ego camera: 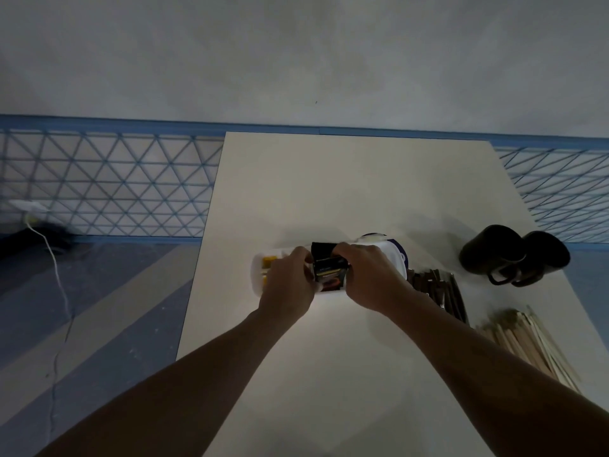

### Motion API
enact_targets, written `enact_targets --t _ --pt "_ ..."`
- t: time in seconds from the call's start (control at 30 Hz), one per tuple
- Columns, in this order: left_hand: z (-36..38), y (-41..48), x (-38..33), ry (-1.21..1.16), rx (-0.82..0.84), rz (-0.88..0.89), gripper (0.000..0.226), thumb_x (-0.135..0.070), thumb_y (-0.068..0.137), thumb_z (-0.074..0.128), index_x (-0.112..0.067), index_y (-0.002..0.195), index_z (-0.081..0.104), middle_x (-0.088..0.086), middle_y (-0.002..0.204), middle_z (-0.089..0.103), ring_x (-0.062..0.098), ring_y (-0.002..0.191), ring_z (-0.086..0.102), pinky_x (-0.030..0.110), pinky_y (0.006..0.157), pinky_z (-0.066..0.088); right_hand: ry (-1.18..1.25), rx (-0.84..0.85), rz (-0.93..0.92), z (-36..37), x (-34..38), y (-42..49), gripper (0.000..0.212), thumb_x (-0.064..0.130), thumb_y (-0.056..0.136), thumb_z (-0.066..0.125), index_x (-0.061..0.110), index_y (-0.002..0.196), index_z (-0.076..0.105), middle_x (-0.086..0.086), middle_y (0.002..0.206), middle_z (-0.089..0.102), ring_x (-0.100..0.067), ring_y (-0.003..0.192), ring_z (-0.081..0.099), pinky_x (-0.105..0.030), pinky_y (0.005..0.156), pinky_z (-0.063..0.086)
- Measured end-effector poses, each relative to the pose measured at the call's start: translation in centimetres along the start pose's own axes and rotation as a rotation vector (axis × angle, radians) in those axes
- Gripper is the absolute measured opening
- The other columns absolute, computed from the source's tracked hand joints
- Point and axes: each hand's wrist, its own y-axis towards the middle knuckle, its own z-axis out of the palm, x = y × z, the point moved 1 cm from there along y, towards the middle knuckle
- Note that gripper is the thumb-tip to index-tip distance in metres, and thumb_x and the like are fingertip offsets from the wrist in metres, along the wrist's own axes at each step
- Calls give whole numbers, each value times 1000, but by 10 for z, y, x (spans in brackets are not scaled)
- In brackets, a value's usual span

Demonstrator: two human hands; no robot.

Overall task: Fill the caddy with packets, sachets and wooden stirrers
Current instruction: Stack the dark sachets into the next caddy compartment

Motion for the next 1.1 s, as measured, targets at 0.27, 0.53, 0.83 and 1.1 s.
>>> enact_targets --t 0.27,0.53,0.83,1.1 --pt "-8 5 5 143 -10 44 72 -42 65 87 -20 125 53 0 114 57 18 100 53 21 81 31 128 -106 -73 1 2 2 30 4 86 61 15 110 75 -2 100 71 -17 83 65 -7 64 37" --pt "-5 9 21 396 156 77 106 -54 67 80 -17 151 26 6 158 25 33 147 13 48 117 20 96 -59 -74 26 -7 -4 22 4 87 57 12 94 77 -5 87 70 -23 74 64 -41 63 55" --pt "-3 14 23 425 164 79 106 -56 64 81 -15 148 31 3 153 31 29 145 20 49 118 17 126 5 -81 13 -3 -5 17 21 79 69 23 94 77 5 89 72 -15 78 65 -35 68 56" --pt "-8 15 19 422 193 80 108 -56 60 84 -14 146 35 3 150 35 29 142 24 53 117 18 141 -93 24 27 0 6 15 8 83 66 15 90 78 -2 89 70 -22 76 64 -41 68 54"
